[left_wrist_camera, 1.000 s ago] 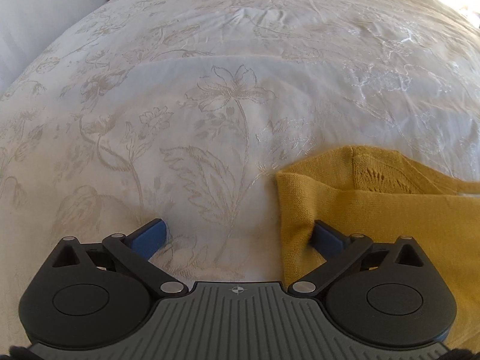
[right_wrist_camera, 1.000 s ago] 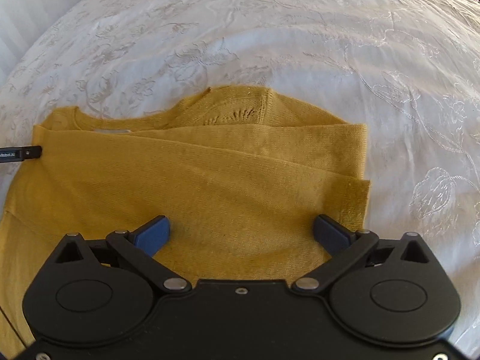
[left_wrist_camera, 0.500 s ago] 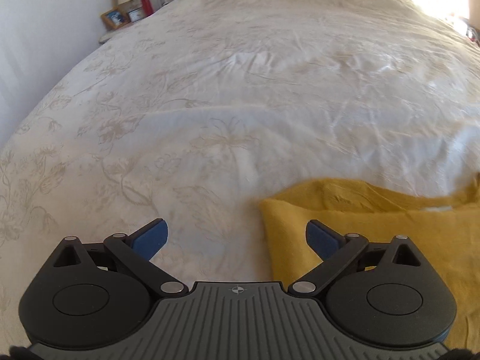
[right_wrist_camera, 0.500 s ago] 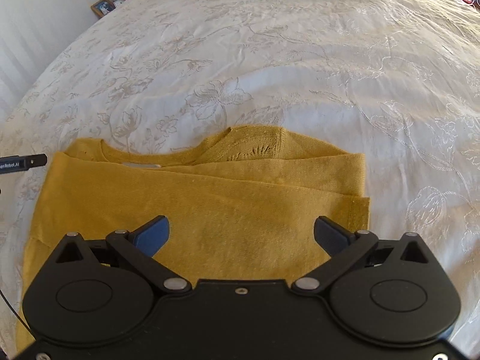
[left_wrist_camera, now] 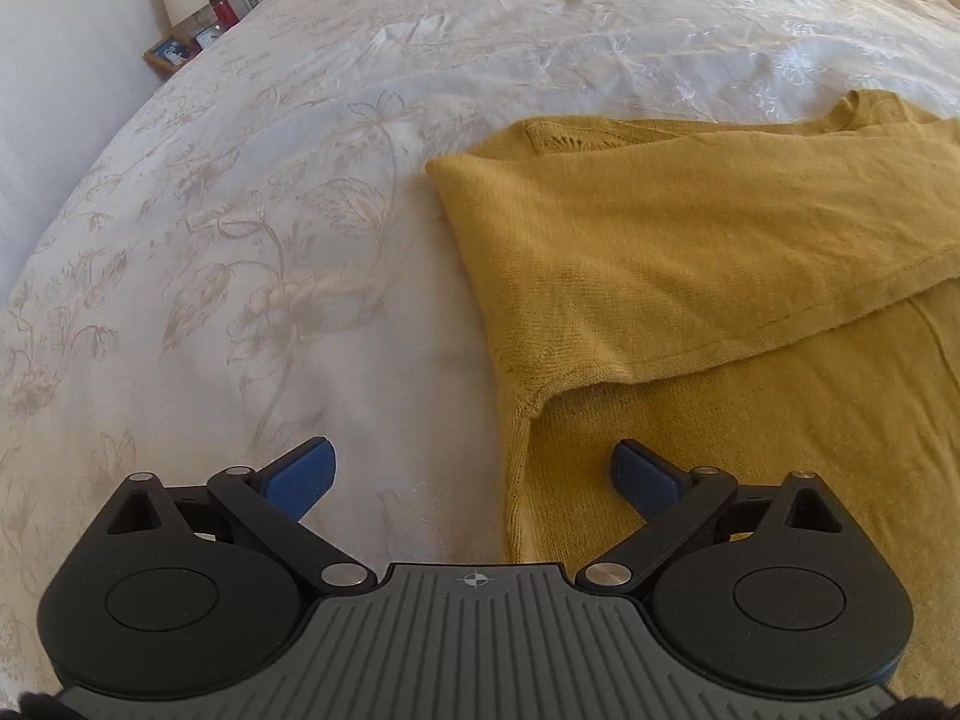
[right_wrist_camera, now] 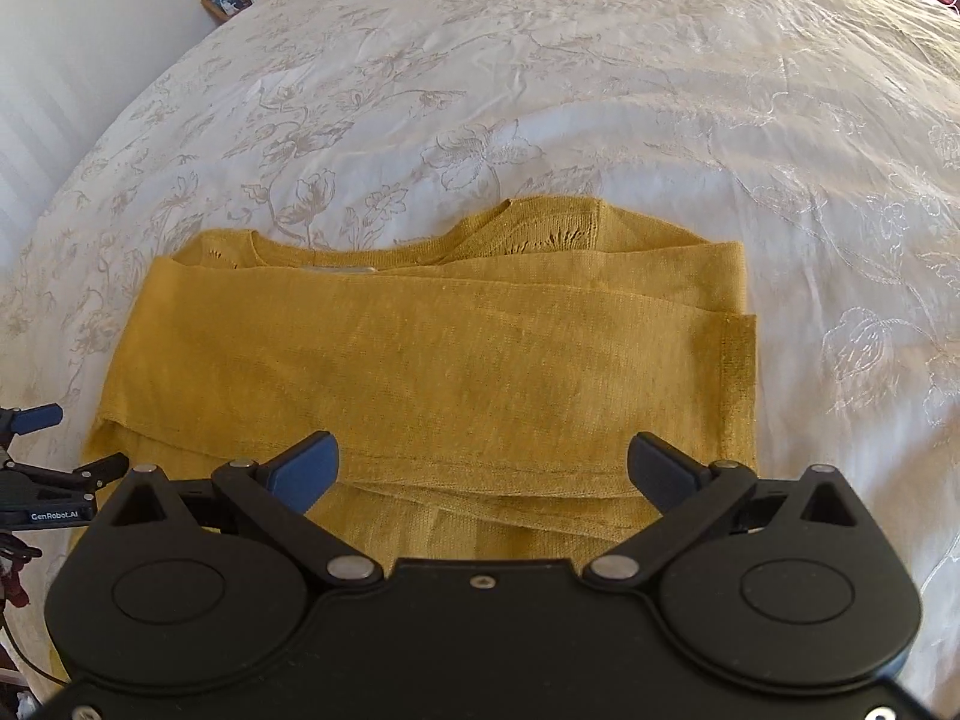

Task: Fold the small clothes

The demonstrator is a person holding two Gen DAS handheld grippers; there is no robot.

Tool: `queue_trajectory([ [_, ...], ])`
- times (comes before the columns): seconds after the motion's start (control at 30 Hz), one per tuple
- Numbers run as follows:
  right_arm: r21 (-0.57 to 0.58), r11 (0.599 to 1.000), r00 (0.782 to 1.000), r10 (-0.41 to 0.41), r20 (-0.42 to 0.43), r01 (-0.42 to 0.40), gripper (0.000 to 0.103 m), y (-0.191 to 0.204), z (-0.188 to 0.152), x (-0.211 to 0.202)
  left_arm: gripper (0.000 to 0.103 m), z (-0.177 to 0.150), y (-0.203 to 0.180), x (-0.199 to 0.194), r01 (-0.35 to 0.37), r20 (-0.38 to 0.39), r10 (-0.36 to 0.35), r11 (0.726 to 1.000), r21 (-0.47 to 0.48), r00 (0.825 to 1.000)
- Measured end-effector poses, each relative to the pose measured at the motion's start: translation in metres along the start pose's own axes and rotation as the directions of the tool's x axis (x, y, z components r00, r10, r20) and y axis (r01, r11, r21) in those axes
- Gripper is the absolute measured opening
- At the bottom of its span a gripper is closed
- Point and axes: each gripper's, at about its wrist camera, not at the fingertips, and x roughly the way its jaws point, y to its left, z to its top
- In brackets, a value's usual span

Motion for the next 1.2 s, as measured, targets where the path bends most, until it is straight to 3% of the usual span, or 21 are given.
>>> queue_trajectory([
  [0.1,-0.007,1.0,1.0,0.0,0.008,0.001,0.103,0.003,0.004,-0.001,0.1,0.009,0.003,0.007,-0.064,0.019,0.065,0.998,-0.026,0.998],
  [0.2,-0.011,1.0,1.0,0.003,0.017,-0.002,0.103,0.006,0.007,-0.002,0.1,0.013,0.021,0.007,-0.126,0.03,0.132,0.98,-0.157,0.991],
  [0.27,-0.011,1.0,1.0,0.005,0.023,-0.005,0.103,0.006,0.008,-0.003,0.102,0.012,0.034,0.01,-0.113,0.011,0.119,0.965,-0.237,0.993],
  [0.4,-0.012,1.0,1.0,0.007,0.015,-0.007,0.103,0.008,0.008,0.0,0.102,0.004,0.045,0.015,-0.09,-0.014,0.089,0.951,-0.297,0.996],
  [0.47,-0.017,1.0,1.0,0.009,0.012,-0.009,0.103,0.009,0.007,0.001,0.103,-0.002,0.052,0.014,-0.088,-0.027,0.084,0.921,-0.379,0.996],
  [0.57,-0.034,0.999,1.0,0.01,0.008,-0.01,0.103,0.009,0.007,0.003,0.103,-0.011,0.065,0.019,-0.069,-0.067,0.04,0.844,-0.531,0.997],
  [0.6,-0.04,0.999,1.0,0.004,0.005,-0.004,0.103,0.007,0.006,0.006,0.103,-0.012,0.065,0.021,-0.066,-0.074,0.03,0.835,-0.547,0.997],
  [0.63,-0.037,0.999,1.0,-0.007,0.002,0.007,0.103,0.005,0.006,0.008,0.103,-0.011,0.063,0.022,-0.068,-0.081,0.029,0.841,-0.537,0.996],
  [0.73,0.005,1.0,1.0,-0.026,0.001,0.026,0.103,-0.009,0.008,0.011,0.102,-0.004,0.056,0.018,-0.066,-0.076,0.037,0.899,-0.432,0.996],
  [0.8,0.029,0.999,0.999,-0.035,0.0,0.035,0.103,-0.017,0.011,0.013,0.102,-0.004,0.055,0.01,-0.067,-0.059,0.048,0.923,-0.378,0.997],
  [0.97,0.05,0.998,0.999,-0.043,0.005,0.042,0.103,-0.027,0.014,0.014,0.102,-0.013,0.052,-0.005,-0.063,-0.063,0.047,0.952,-0.3,0.997],
  [1.07,0.047,0.998,0.999,-0.035,0.009,0.035,0.103,-0.025,0.014,0.013,0.102,-0.018,0.056,-0.004,-0.091,-0.105,0.062,0.951,-0.294,0.993],
  [1.13,0.046,0.999,1.0,-0.027,0.009,0.027,0.103,-0.023,0.013,0.013,0.101,-0.025,0.065,-0.002,-0.151,-0.16,0.102,0.931,-0.333,0.982],
  [1.2,0.034,0.999,1.0,-0.02,0.012,0.02,0.103,-0.02,0.012,0.012,0.1,-0.027,0.075,-0.01,-0.173,-0.148,0.124,0.903,-0.393,0.981],
])
